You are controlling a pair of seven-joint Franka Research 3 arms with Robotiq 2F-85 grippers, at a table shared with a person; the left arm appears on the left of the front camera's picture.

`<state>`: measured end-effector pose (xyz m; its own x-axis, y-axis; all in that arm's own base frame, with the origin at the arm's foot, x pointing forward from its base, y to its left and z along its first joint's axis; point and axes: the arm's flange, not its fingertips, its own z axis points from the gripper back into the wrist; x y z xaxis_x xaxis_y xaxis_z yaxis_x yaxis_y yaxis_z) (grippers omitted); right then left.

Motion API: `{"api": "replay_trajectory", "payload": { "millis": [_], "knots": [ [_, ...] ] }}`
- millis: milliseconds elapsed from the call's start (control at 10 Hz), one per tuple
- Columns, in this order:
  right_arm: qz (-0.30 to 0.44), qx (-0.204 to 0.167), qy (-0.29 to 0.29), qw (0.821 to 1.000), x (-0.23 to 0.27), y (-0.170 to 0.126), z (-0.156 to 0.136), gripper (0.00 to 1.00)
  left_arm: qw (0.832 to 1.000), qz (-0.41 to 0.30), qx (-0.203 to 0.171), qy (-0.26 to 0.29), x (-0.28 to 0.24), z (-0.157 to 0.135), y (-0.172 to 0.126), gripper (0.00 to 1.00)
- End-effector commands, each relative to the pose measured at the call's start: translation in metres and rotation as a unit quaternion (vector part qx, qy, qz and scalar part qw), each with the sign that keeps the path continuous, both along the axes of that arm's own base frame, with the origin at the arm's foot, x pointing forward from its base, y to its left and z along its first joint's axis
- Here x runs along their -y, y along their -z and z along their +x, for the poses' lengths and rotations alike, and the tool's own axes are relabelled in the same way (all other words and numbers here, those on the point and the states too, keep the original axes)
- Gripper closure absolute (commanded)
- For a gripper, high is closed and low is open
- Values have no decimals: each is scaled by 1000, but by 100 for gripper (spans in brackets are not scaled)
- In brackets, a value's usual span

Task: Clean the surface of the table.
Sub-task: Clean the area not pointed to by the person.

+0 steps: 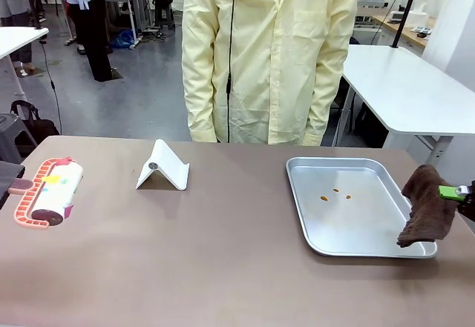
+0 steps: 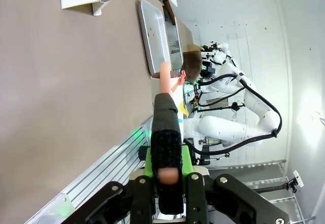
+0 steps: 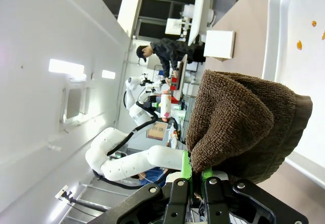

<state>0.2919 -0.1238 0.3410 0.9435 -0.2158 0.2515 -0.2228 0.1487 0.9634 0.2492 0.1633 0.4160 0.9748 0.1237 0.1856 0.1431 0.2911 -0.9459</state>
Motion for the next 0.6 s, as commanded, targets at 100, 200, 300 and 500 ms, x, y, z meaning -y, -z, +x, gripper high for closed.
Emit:
{"api": "replay_trajectory", "payload": {
  "millis": [100,200,300,500],
  "knots": [
    [7,3,7,1000,-3,-4,4,100,1000,-2,1,2,0,-1,-2,78],
    [7,3,7,1000,-3,-4,4,100,1000,-2,1,2,0,-1,-2,78],
    [7,3,7,1000,-3,-4,4,100,1000,-2,1,2,0,-1,-2,78],
    [7,3,7,1000,-3,-4,4,100,1000,-2,1,2,0,-1,-2,78]
  ]
}}
